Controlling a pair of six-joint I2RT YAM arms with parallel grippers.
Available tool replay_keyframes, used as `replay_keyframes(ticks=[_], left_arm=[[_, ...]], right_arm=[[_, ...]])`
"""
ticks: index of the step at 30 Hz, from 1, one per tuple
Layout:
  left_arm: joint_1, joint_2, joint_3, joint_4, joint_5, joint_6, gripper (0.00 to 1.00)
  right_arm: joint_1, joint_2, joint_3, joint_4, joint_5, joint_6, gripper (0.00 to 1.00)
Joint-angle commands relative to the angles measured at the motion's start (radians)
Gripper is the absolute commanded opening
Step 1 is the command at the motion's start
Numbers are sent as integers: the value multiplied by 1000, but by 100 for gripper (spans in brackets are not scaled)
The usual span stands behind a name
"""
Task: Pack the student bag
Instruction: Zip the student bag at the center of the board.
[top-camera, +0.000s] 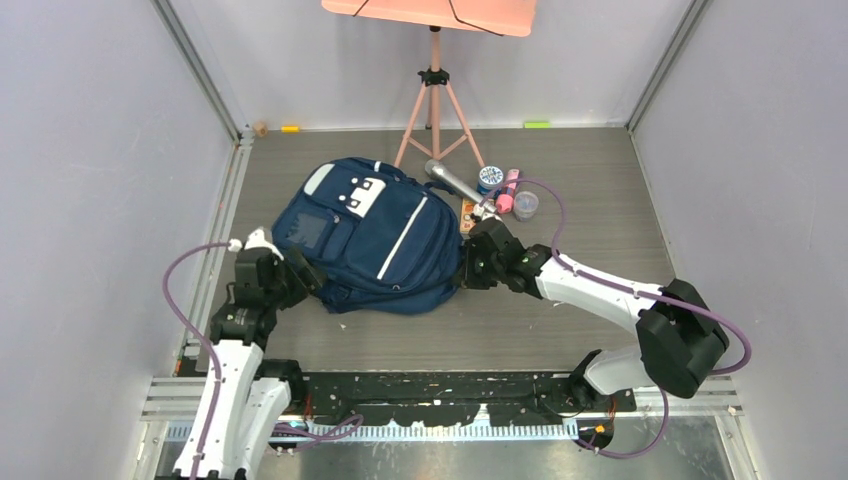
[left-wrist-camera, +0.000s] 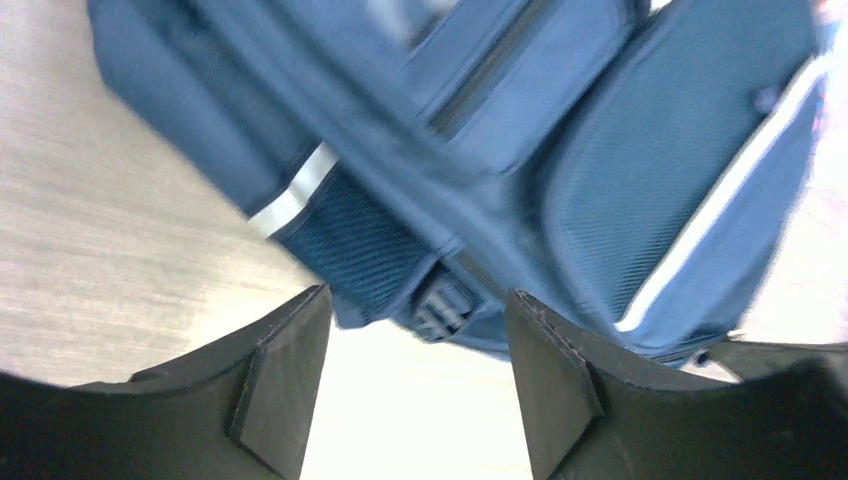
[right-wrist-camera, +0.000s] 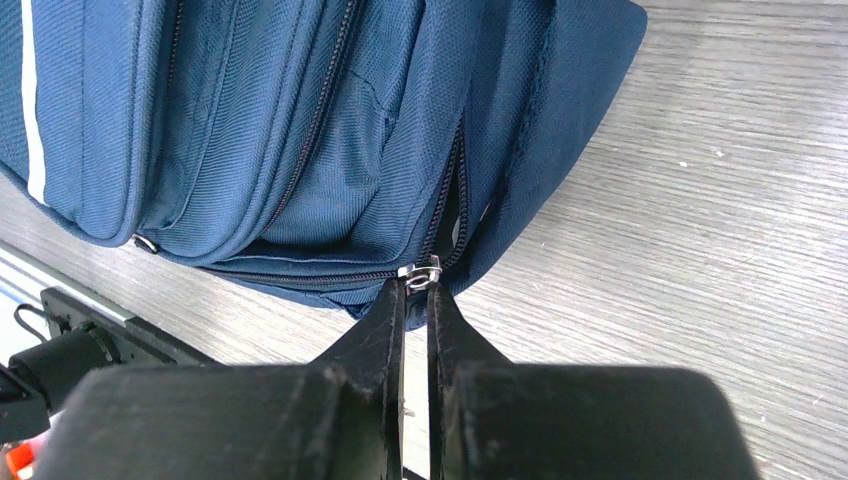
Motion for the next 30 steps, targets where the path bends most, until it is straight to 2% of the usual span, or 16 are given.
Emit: replay_keyframes(ticks=[1,4,7,9,13,17,22,25,30], left_arm=[[-9,-31,139,3,-8,142,68],[-46,-21,179,16,9,202,68],[-142,39,191,63,40,232,68],[-255,90,199,102,9,259,67],[-538,224,261,147,-182,340,68],[-725,346,271,297,-209,395,68],[-791,466,284,472,-103,458,58],[-829,548,298,530,-51,508,56],[-891,660,354,539,-111,574,53]], right_arm=[[-15,1,-10,35,-72,-48,0],[-16,7,-23,66,-89,-30,0],[-18,15,-27,83,-110,-13,0],[-19,14,-29,95,-118,-3,0],[-24,1,-36,98,-108,15,1],[-35,-14,-53,99,-96,34,0],[-39,-43,-72,100,-89,49,1],[-42,-57,-87,102,-84,55,1],[-49,-69,-101,102,-74,62,0]])
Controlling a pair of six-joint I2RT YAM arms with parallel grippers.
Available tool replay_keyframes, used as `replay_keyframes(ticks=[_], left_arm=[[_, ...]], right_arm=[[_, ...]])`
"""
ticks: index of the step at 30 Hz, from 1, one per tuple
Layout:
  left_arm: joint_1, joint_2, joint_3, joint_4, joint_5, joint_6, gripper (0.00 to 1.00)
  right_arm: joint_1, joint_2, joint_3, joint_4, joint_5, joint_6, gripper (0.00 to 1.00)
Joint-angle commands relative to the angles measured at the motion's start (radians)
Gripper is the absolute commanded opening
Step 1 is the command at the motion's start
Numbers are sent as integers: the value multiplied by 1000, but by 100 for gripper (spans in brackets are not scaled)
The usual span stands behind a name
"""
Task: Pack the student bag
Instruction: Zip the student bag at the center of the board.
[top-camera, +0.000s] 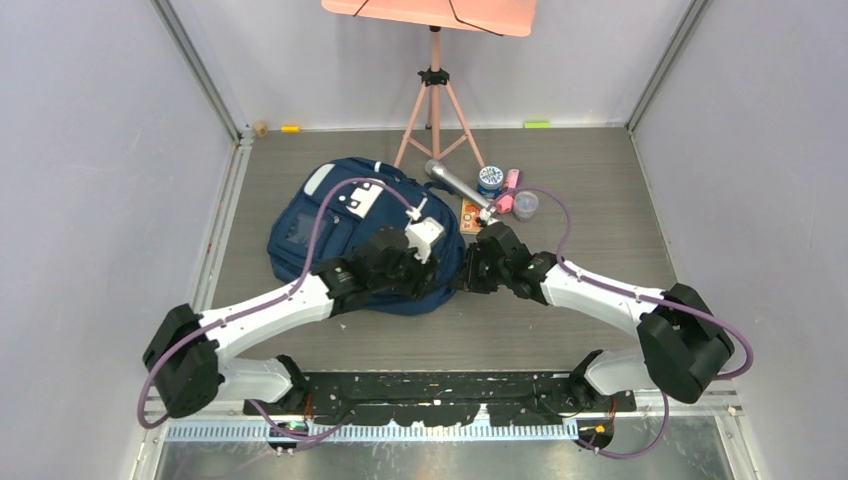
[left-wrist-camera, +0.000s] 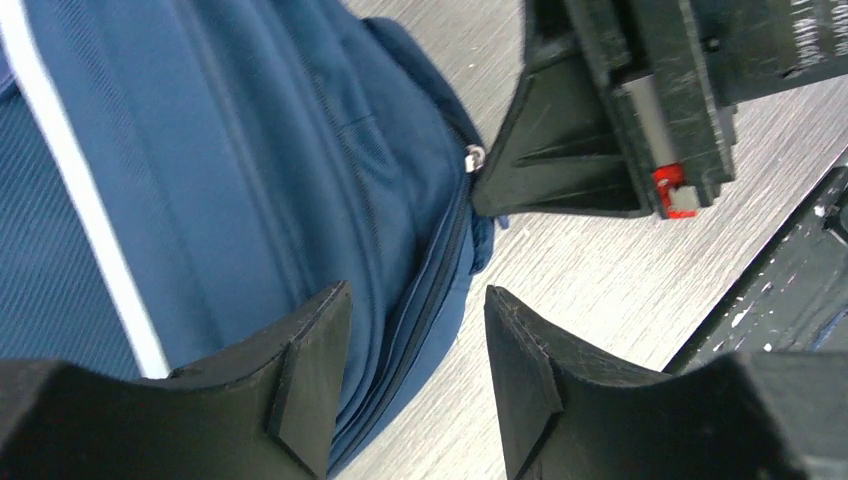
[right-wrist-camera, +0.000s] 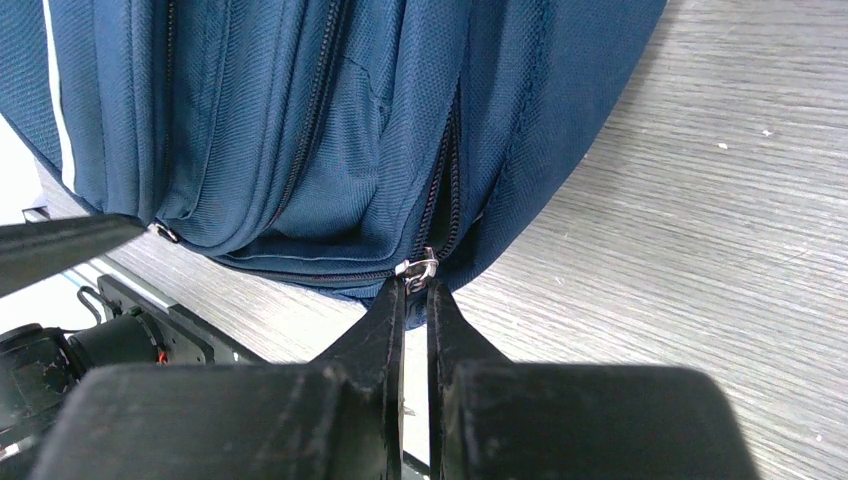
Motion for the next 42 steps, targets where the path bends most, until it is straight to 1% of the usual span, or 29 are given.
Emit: replay_keyframes(ticks=[1,6,13,16,17,20,22,24,28,30,34,37,42], left_arm=[[-54,67,67,120,-32,90,53],[-62,139,66,183,-11,105,52],[-69,230,70,202,30,139,47],[-69,258,63,202,11,145,48],[-69,267,59,202,-15,147,48],[-69,282,37,257,-64,151,48],[-69,292,30,259,-67,150,42],[-70,294,16,261,-63,138,30],[-72,270,-39,278,-76,102,8],[-73,249,-71,282,-91,78,0],[-82,183,-130,255,-120,17,0],[-86,116,-165,215,-139,-32,0],[-89,6,-208,73,-216,-124,0]], right_arm=[[-10,-43,-21,1,25,15,0],[-13,-46,-38,9,30,31,1],[-17,-50,-37,10,35,38,0],[-17,-53,-38,10,34,37,0],[-18,-56,-39,9,33,38,1],[-20,-65,-43,9,33,41,1],[-21,-69,-47,9,42,43,1],[-21,-77,-51,7,61,44,0],[-19,-120,-38,-34,183,24,1],[-19,-145,-25,-64,239,13,1],[-20,-142,36,-126,339,-12,0],[-24,-104,61,-137,361,-32,0],[-35,-35,103,-132,380,-57,0]])
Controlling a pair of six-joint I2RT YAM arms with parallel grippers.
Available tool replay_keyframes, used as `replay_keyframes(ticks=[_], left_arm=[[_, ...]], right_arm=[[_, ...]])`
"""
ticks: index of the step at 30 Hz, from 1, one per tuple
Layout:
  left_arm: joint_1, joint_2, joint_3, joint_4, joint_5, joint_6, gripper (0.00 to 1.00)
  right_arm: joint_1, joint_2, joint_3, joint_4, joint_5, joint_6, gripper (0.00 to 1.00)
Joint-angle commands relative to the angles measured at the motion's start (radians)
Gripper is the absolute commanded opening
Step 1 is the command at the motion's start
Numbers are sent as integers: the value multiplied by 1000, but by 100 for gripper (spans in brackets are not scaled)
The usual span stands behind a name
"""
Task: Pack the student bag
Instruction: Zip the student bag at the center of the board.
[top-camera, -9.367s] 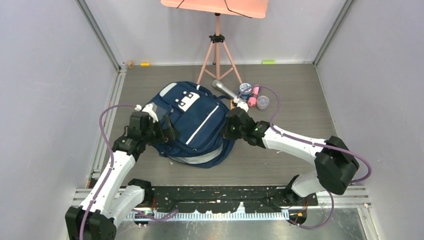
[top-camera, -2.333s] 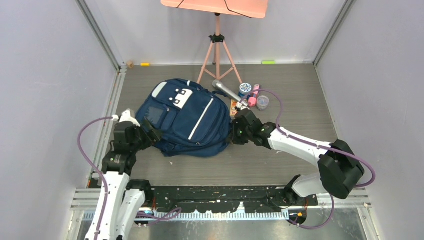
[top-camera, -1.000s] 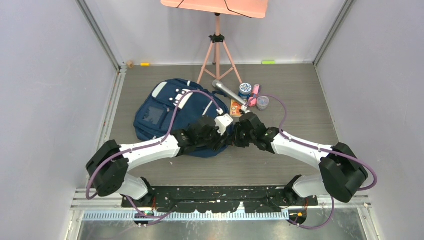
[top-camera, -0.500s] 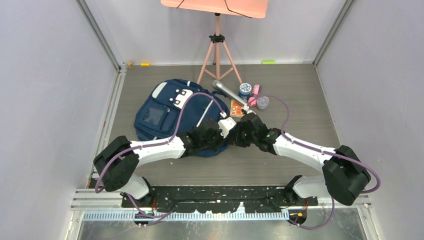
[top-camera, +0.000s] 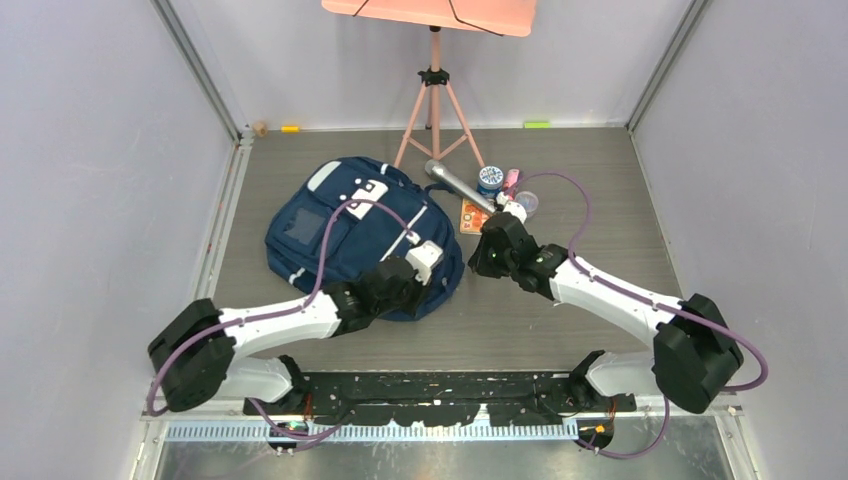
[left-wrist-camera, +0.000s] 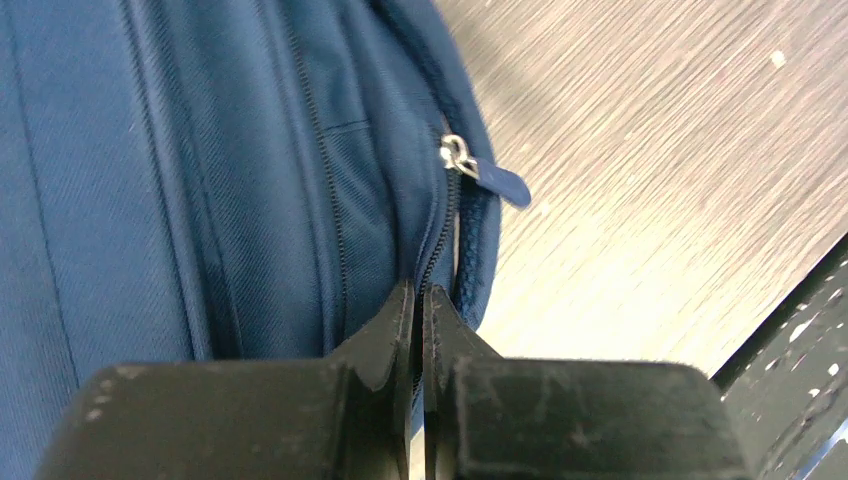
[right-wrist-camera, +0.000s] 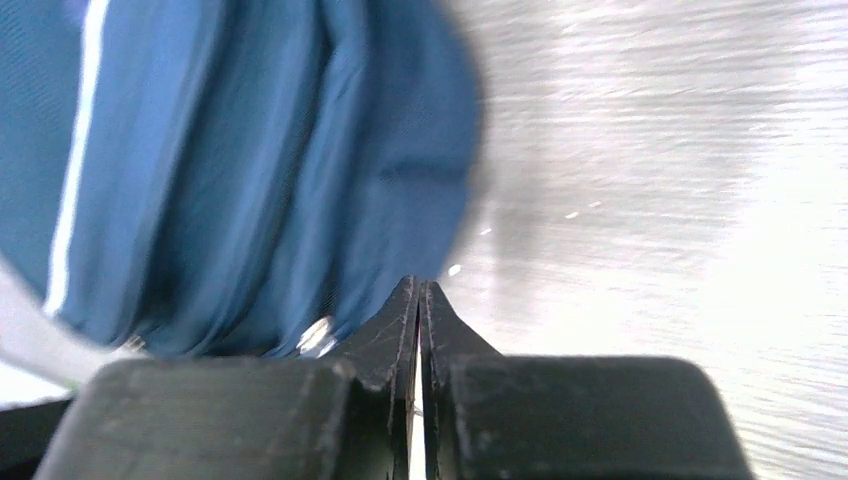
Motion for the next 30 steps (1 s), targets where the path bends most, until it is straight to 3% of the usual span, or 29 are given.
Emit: replay_keyframes(ticks=[1,6,10,12,13,17,21,30], left_arm=[[1,-115,-53,-233,-135,-105,0],[1,-245,-64,-395,-216,-185,0],[2,-328,-58,-447,-205,-200,0],[2,-346,-47,-458,-183,-206,0],[2,-349,-42,-460,-174,-208,0],[4,-334,-14,-482,-157,-216,0],[4,-315,3,-490,-155,-216,0],[4,-332,0,-476,-156,-228,0]], right_arm=[[-35,51,51,-42,161,-59,0],[-37,74,62,22,121,-107,0],[-36,40,35,116,-103,-186,1],[-23,12,11,157,-199,-209,11],[-12,3,-3,169,-220,-217,23],[103,-37,-18,187,-173,-262,48],[238,-8,-3,220,-65,-315,60],[348,152,75,253,38,-362,64]])
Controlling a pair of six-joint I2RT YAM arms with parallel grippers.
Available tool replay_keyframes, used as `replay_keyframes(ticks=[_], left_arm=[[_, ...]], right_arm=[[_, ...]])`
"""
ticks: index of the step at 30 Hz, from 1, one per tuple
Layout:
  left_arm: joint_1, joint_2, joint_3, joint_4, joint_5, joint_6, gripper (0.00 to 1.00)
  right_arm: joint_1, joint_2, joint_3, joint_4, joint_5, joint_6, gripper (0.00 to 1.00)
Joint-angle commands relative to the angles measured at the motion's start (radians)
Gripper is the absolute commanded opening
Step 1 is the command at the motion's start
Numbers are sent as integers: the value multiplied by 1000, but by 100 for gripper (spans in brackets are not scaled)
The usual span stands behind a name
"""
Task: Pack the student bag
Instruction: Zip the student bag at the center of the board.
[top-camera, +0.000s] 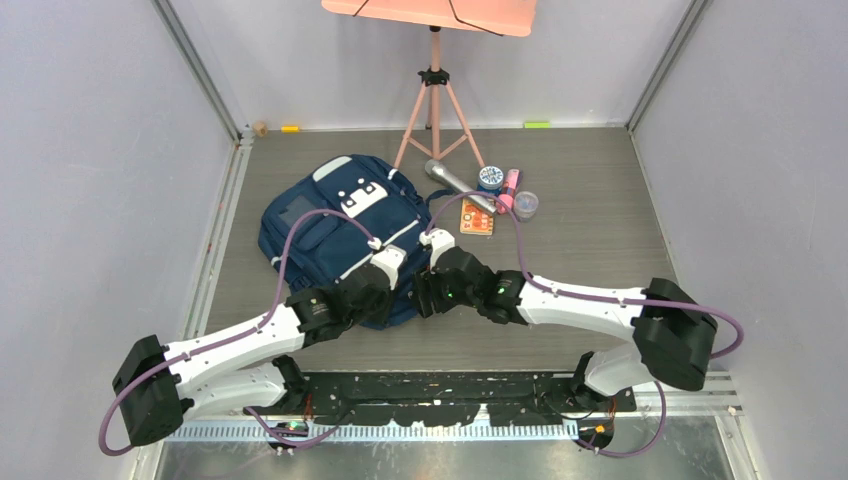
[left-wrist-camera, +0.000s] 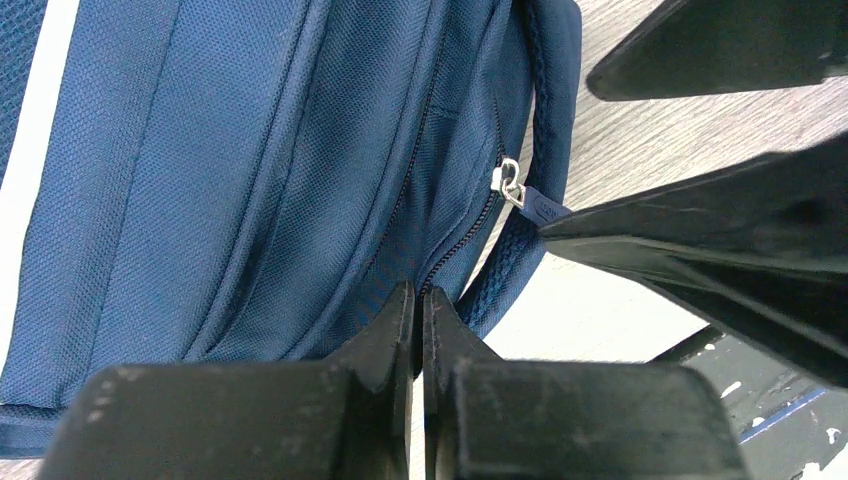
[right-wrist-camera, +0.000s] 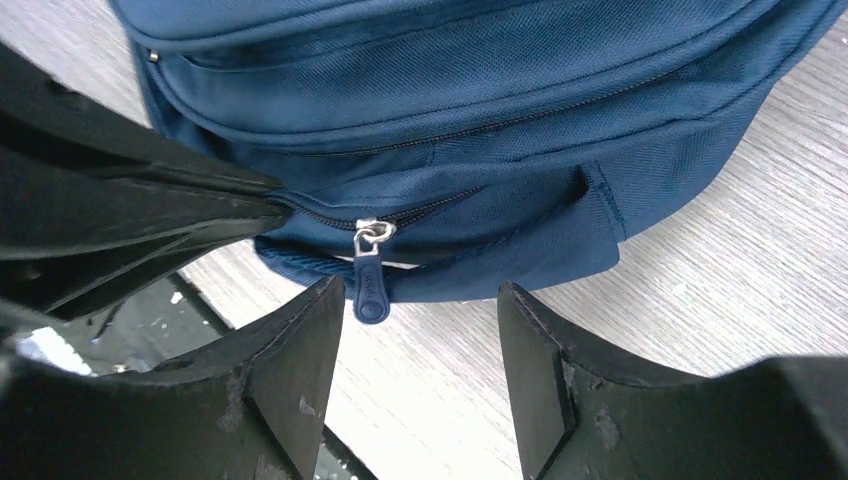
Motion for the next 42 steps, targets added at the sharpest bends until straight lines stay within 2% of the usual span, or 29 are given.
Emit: replay_keyframes(ticks=[1,13,15,21,23,28,36,42], left_arm=[[3,-24,35,-5,-6,-25,0],[3,-38,26,13,-25,-49,0],[3,-42,22,16,-27,-50,0],[5,-51,26,-45,-91,-64,0],[5,-54,32,-71,-105,-65,0],[5,-72,37,-128,-114,-63,0],[5,-127,55,-273,-165,-102,0],[5,-177,63,-330,-202,-131,0]], right_arm=[[33,59,66,59,88,-54,64],[117,183,147,20,190,-72,63],[118,185,150,9,220,-63,61],[118,153,160,-44,337,-39,8],[118,135,164,-66,354,-38,1],[61,108,186,-149,353,-21,1],[-168,118,165,-193,118,-27,1],[-294,168,216,-225,35,-50,1]])
